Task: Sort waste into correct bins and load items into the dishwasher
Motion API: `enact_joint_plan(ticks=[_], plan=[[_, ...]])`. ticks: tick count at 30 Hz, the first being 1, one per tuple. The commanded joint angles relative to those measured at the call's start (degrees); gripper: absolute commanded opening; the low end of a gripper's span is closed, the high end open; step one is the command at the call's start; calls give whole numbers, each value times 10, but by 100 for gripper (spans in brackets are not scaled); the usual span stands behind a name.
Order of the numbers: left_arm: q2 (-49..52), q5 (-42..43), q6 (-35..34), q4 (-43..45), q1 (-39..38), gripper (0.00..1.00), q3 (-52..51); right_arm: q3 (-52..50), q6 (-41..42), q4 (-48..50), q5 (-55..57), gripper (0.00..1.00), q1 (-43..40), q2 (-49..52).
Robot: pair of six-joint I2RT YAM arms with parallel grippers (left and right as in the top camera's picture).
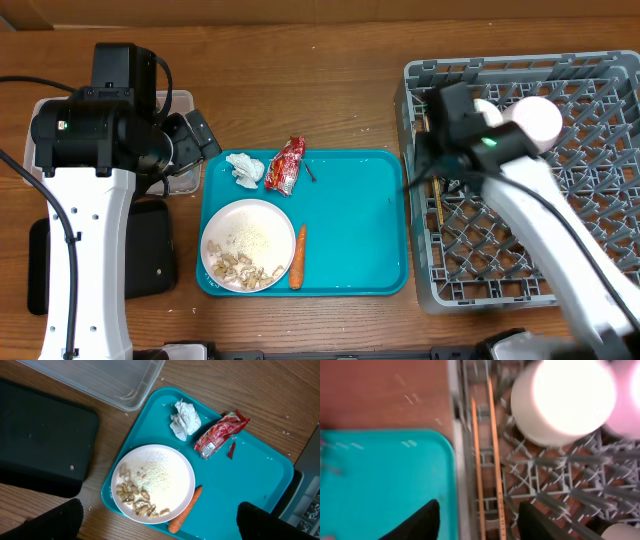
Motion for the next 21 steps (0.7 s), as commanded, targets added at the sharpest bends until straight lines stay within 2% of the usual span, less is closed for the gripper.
enact_joint_plan(ticks=[1, 2, 3, 4, 9, 12, 14, 16, 18, 21], plan=[[3, 34, -5, 0, 3, 100, 8, 35, 15, -2, -12, 61, 3, -123], [3, 55, -5, -2, 3, 100, 8, 35, 15, -7, -12, 65, 3, -150], [3, 70, -5, -1, 3, 100, 8, 35, 15, -12, -11, 79, 3, -177], [3, 80, -5, 8, 3, 100, 8, 35, 15, -18, -10, 100, 3, -202], [3, 82, -6, 62, 2, 100, 8, 35, 15, -48, -10, 100, 3, -301], [3, 114, -5, 89, 2, 100, 8, 35, 15, -63, -10, 100, 3, -337], [3, 168, 14, 111, 0, 100, 8, 35, 15, -67, -10, 100, 3, -351], [10, 186, 65, 132, -20, 93, 7, 35, 15, -67, -10, 100, 3, -356], [22, 114, 88, 129, -62, 93, 7, 34, 15, -66, -10, 100, 3, -356], [59, -12, 92, 123, -128, 99, 3, 34, 15, -67, -10, 100, 3, -353]])
